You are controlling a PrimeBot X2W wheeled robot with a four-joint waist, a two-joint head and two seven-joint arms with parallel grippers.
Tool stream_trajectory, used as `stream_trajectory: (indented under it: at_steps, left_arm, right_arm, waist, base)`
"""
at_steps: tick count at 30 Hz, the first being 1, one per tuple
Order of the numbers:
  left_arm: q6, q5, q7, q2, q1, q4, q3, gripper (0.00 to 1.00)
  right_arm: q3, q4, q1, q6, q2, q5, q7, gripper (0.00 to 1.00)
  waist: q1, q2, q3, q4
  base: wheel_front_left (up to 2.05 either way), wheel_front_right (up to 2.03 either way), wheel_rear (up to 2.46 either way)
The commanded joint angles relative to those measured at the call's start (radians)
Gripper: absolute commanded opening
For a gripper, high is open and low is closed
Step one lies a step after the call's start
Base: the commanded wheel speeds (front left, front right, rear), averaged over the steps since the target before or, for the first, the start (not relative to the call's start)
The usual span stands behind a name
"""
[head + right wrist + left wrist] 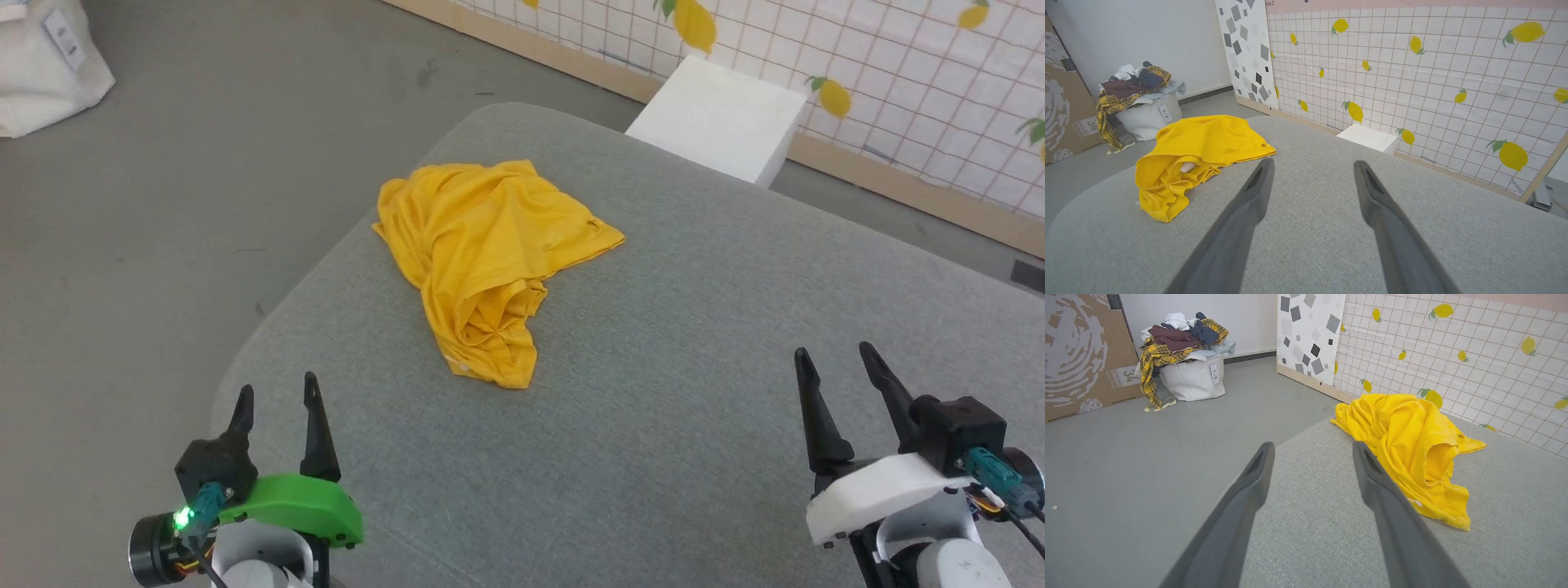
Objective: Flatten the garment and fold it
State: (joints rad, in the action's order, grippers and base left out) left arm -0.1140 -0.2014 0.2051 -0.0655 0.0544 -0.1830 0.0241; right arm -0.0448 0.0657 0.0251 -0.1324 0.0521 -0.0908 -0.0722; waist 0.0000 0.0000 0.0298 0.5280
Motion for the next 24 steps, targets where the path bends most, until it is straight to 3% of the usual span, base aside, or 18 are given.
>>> stream_trajectory:
  at_steps: [1, 19, 24]
  left_arm:
    - [-0.009, -0.009, 0.011, -0.008, 0.025, -0.006, 0.000, 1.00]
    - [-0.031, -0.049, 0.048, -0.023, 0.036, -0.034, -0.013, 1.00]
    - [-0.039, -0.068, 0.057, -0.026, 0.038, -0.024, -0.028, 1.00]
  right_arm:
    - [-0.005, 0.006, 0.018, 0.001, -0.001, -0.011, -0.011, 1.00]
    - [-0.007, 0.021, 0.034, 0.002, -0.002, -0.030, -0.027, 1.00]
    - [0.008, 0.018, 0.052, 0.002, -0.002, -0.028, -0.024, 1.00]
  waist:
    - [0.0000, 0.0000, 0.001, 0.014]
    - [0.0000, 0.0000, 0.013, 0.097]
    - [0.0000, 0.0000, 0.039, 0.090]
  base:
    - [0.00, 0.00, 0.00]
    - [0.00, 0.00, 0.00]
    - [0.00, 0.00, 0.00]
